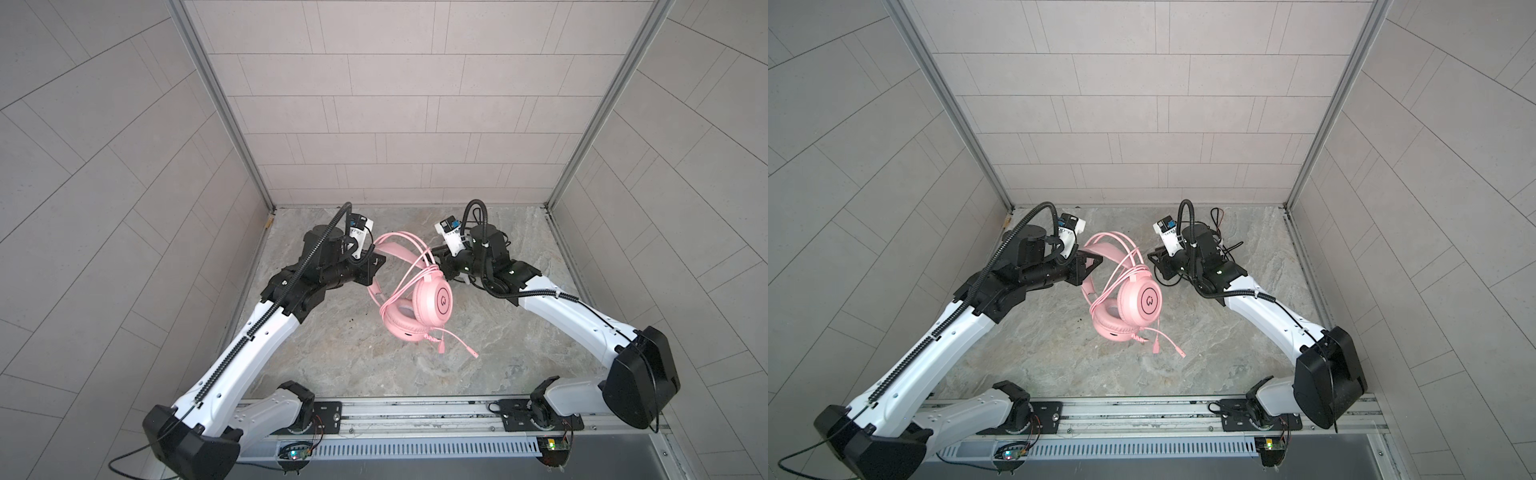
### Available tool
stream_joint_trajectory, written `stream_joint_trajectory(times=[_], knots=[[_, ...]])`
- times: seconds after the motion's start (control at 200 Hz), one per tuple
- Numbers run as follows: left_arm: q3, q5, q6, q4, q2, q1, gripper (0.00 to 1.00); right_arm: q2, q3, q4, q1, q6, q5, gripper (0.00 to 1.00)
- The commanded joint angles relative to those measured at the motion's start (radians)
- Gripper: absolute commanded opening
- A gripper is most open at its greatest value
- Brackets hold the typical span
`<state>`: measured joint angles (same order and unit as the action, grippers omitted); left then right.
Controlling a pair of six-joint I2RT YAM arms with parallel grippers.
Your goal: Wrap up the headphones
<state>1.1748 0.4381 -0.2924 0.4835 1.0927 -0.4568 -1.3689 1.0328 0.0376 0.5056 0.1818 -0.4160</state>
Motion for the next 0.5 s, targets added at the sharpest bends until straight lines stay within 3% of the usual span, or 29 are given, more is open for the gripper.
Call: stream_joint_trajectory(times=[0.0, 0.495], knots=[[0.068, 0.068, -0.058, -0.023, -0.001, 0.008, 0.00, -0.007, -0.047, -0.087, -0.003, 0.072, -0.062, 0.31], [0.163, 0.143, -0.154, -0.068, 0.037, 0.036, 0.00, 0.022, -0.219, -0.222, -0.022, 0.185, -0.076, 0.35]])
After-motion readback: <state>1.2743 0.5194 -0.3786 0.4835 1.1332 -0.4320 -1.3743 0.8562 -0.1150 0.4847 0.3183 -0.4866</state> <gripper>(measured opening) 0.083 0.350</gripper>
